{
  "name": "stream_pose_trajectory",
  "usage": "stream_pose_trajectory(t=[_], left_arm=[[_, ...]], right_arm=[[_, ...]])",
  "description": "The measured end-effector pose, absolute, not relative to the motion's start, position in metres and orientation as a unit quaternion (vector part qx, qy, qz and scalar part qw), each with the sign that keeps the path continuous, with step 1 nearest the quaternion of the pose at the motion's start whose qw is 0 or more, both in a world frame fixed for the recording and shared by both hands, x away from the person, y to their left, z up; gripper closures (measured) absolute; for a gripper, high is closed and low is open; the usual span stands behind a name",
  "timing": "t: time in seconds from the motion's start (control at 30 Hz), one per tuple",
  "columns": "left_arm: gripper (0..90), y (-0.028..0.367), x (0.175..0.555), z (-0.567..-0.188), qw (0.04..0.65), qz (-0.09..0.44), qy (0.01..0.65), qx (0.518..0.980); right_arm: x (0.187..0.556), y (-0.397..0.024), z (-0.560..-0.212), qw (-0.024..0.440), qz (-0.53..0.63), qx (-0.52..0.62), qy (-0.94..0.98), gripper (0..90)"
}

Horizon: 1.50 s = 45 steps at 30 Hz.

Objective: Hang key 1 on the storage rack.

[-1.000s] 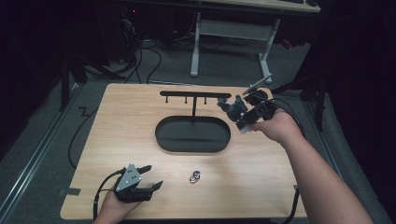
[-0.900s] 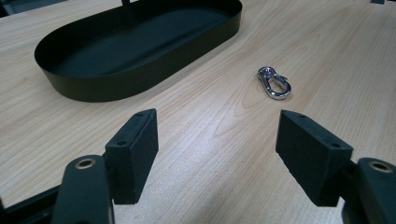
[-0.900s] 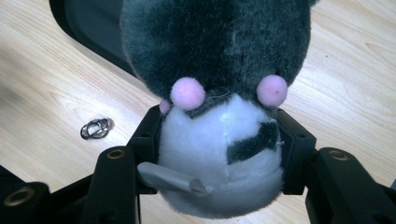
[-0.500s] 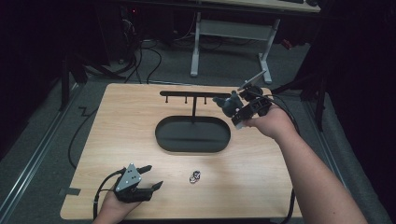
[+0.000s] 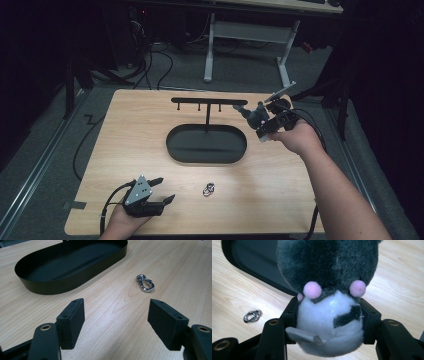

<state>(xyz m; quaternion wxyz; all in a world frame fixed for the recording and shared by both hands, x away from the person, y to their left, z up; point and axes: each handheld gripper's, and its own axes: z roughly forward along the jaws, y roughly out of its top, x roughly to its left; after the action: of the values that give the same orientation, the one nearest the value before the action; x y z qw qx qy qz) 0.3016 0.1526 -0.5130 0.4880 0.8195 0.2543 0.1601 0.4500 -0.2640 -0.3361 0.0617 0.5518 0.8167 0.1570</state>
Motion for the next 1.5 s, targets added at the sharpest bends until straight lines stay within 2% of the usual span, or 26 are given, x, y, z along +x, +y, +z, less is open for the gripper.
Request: stream_pose_trajectory(t=[0.3, 0.67, 1.0, 1.2, 1.5], left_arm=[[30.5, 0.151, 0.302, -0.514, 0.485, 0.16, 0.253, 0.822], [30.5, 0.151, 0.302, -0.514, 0.484, 0.16, 0.254, 0.822], [30.5, 0.151, 0.302, -0.514, 0.486, 0.157, 0.254, 0.821], [31.1, 0.151, 0.304, -0.512, 0.488, 0.147, 0.26, 0.82], [33.4, 0.149, 0.306, -0.51, 0.491, 0.122, 0.289, 0.812]], right_arm=[[0.45, -0.263, -0.373, 0.049, 0.166, 0.553, 0.815, 46.4], [0.463, -0.246, -0.413, 0.061, 0.193, 0.554, 0.808, 44.7], [0.47, -0.244, -0.437, 0.053, 0.198, 0.567, 0.798, 35.9], [0.457, -0.249, -0.429, 0.074, 0.196, 0.563, 0.799, 35.0], [0.394, -0.257, -0.428, 0.122, 0.253, 0.527, 0.802, 40.1]])
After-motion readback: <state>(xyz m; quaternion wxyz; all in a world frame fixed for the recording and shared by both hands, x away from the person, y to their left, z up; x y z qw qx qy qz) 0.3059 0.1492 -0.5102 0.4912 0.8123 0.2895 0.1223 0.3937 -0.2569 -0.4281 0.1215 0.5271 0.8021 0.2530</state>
